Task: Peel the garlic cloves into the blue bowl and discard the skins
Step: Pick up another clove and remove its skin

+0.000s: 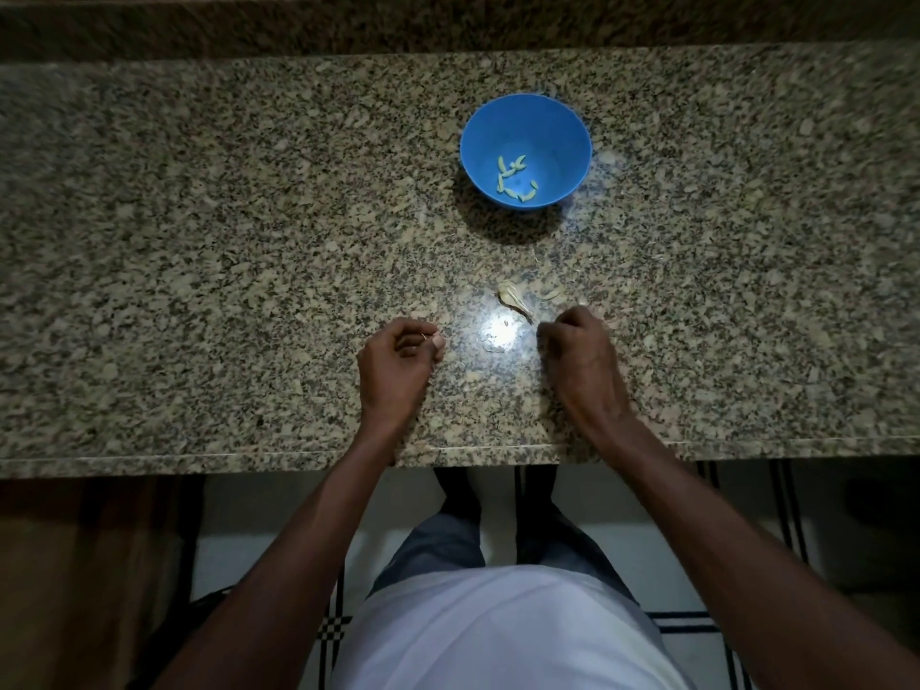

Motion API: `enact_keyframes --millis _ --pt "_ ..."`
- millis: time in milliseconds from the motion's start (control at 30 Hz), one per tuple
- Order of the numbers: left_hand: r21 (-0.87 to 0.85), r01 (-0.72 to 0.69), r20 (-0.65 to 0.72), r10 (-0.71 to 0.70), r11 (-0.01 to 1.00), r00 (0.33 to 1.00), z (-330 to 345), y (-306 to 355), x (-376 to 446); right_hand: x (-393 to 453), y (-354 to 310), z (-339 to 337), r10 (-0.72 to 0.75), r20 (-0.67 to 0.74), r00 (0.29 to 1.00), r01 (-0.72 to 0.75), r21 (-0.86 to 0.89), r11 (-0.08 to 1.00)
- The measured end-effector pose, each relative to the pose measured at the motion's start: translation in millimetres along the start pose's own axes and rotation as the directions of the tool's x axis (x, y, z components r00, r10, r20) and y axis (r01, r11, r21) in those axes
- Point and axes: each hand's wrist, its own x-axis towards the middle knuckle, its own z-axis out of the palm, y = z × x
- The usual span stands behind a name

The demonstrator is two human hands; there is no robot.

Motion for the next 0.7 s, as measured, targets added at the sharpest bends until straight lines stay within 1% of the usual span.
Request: enact_keyframes --millis 67,100,167,267,300,333,367,400,433,500,567,600,633,700 --pt "-0.008 -0.004 -0.016 0.003 1.000 1.000 -1 0 2 -19 -16 16 -0.034 0.046 0.998 0.033 0.032 0.999" --pt "0.002 -0.013 -0.024 0.013 1.000 1.000 -2 1 2 -23 -22 25 -0.068 0.043 0.997 0.067 0.041 0.997" --pt "0.031 -0.030 -0.034 0.031 0.999 0.999 -6 1 2 -19 -36 38 -0.057 0.042 0.997 0.051 0.125 0.991" --pt "0.075 -0.038 -0.037 0.041 0.996 0.998 -11 2 3 -10 -50 36 -0.093 0.084 0.992 0.076 0.190 0.979" --pt "0.094 -0.043 -0.049 0.047 0.995 0.998 -14 3 4 -5 -51 29 -0.078 0.071 0.994 0.061 0.212 0.975" --pt "0.106 -0.046 -0.062 0.052 0.993 0.997 -15 3 6 -1 -50 22 -0.050 0.063 0.997 0.036 0.213 0.976" --pt "0.119 -0.045 -0.073 0.054 0.992 0.996 -17 2 8 6 -46 17 -0.059 0.056 0.997 0.048 0.190 0.981" --pt "0.131 -0.040 -0.079 0.051 0.991 0.996 -19 1 9 12 -43 15 -0.076 0.069 0.995 0.065 0.157 0.985" --pt "0.147 -0.035 -0.079 0.047 0.988 0.996 -20 1 9 18 -40 16 -0.121 0.082 0.989 0.113 0.102 0.988" --pt "0.182 -0.048 -0.055 0.059 0.982 0.997 -23 -1 9 25 -44 18 -0.222 0.142 0.965 0.212 0.081 0.974" --pt "0.191 -0.077 -0.024 0.083 0.979 0.996 -26 -4 8 19 -54 21 -0.298 0.240 0.924 0.272 0.136 0.953" --pt "0.191 -0.086 -0.014 0.090 0.978 0.996 -28 -4 7 13 -61 19 -0.338 0.303 0.891 0.332 0.072 0.941" --pt "0.203 -0.093 -0.005 0.096 0.975 0.995 -29 -5 6 5 -63 21 -0.386 0.325 0.863 0.403 0.016 0.915" --pt "0.229 -0.109 0.034 0.104 0.967 0.994 -30 -8 5 -7 -59 17 -0.428 0.374 0.823 0.457 0.013 0.889"
